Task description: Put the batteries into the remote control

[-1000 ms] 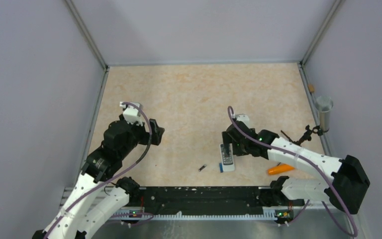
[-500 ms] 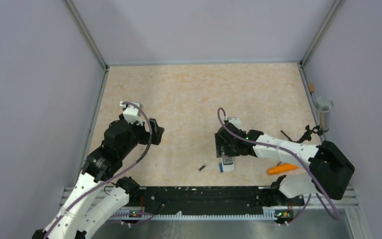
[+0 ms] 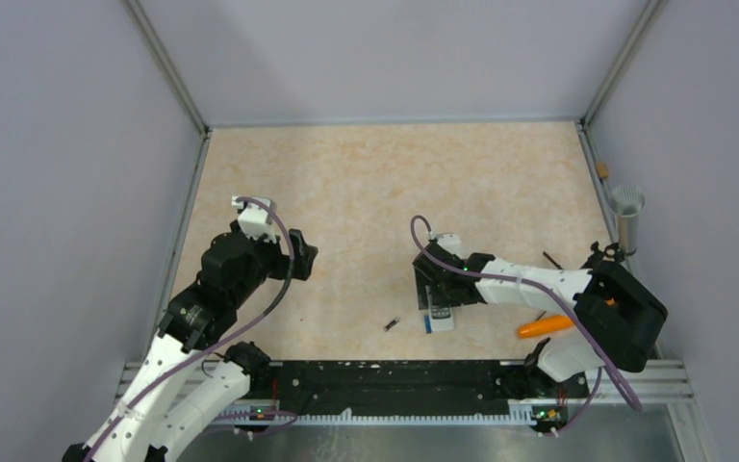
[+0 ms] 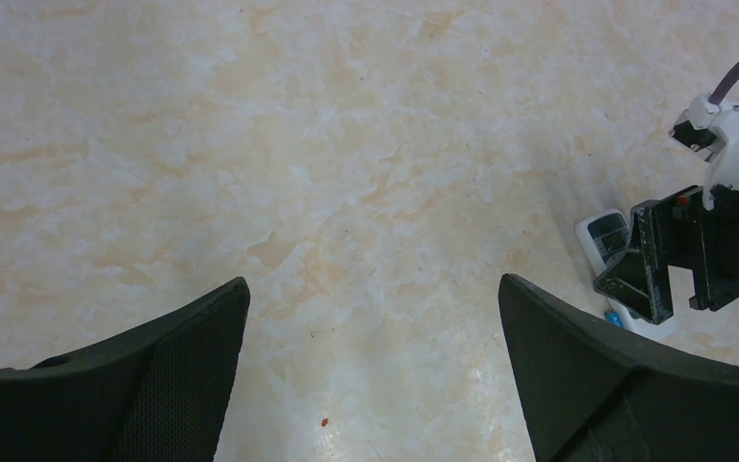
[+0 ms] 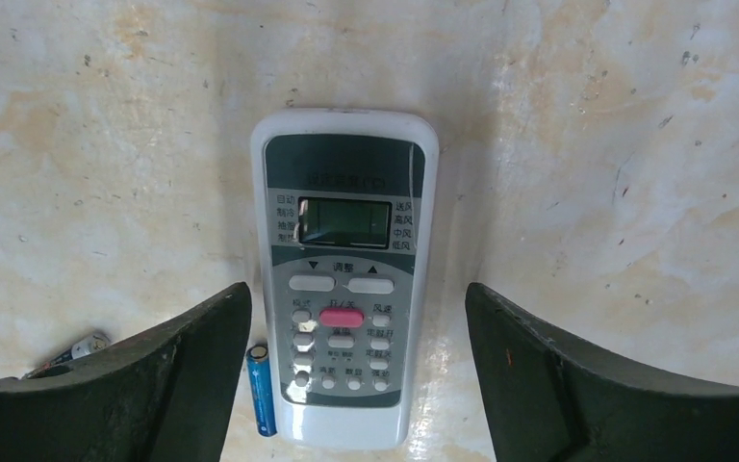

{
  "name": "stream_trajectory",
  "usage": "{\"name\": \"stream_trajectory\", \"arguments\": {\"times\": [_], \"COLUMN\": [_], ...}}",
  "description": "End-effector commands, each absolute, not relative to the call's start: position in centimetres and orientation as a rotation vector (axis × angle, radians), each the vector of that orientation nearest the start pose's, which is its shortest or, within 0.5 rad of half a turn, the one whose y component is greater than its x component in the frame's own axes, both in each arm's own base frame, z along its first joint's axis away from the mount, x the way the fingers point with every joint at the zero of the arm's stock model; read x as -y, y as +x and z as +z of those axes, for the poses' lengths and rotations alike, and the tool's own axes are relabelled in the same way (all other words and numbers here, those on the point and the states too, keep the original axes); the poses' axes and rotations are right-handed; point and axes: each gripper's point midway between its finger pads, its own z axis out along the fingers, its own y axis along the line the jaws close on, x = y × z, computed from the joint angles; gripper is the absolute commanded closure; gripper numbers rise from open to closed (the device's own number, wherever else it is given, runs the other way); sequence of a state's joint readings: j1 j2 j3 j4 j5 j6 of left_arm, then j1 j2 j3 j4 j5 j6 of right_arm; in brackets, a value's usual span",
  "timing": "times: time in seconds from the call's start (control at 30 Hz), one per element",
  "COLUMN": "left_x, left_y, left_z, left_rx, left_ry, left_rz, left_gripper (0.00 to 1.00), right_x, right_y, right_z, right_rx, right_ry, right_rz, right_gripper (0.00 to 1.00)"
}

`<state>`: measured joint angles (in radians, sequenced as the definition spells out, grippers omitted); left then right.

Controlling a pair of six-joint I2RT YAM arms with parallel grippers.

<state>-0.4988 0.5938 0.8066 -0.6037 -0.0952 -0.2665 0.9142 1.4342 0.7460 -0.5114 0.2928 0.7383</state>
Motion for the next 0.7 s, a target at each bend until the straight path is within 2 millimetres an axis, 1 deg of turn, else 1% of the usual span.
{"name": "stream_trajectory", "arguments": {"times": [0.0, 0.2, 0.3, 0.5, 0.6, 0.67], "left_x": [11.2, 11.2, 11.2, 11.1, 11.0, 11.0], "left_y": [21.9, 21.9, 21.8, 21.8, 21.8, 21.8], "left_z": [24.4, 24.5, 24.4, 24.5, 24.5, 24.6], "left_rx": [-1.95, -1.949, -1.949, -1.948, -1.948, -1.946], "left_ry": [0.157, 0.159, 0.157, 0.152, 0.15, 0.151], "left_rz": [-0.409, -0.413, -0.413, -0.411, -0.409, -0.411], "left_gripper": [0.01, 0.01, 0.01, 0.01, 0.01, 0.01], "right_x": [-20.1, -19.0, -18.1, -16.5, -16.3, -16.5], "right_y": [18.7, 17.5, 16.7, 15.5, 14.9, 14.5], "right_z": [2.5, 2.2, 1.9, 1.6, 1.6, 1.8], "right_rx": [-2.648, -2.664, -2.67, -2.684, -2.685, -2.681], "right_ry": [-0.152, -0.172, -0.173, -0.155, -0.155, -0.17], "right_rz": [0.06, 0.018, -0.005, -0.014, 0.016, 0.052], "right_gripper": [0.2, 0.21, 0.22, 0.26, 0.27, 0.27]}}
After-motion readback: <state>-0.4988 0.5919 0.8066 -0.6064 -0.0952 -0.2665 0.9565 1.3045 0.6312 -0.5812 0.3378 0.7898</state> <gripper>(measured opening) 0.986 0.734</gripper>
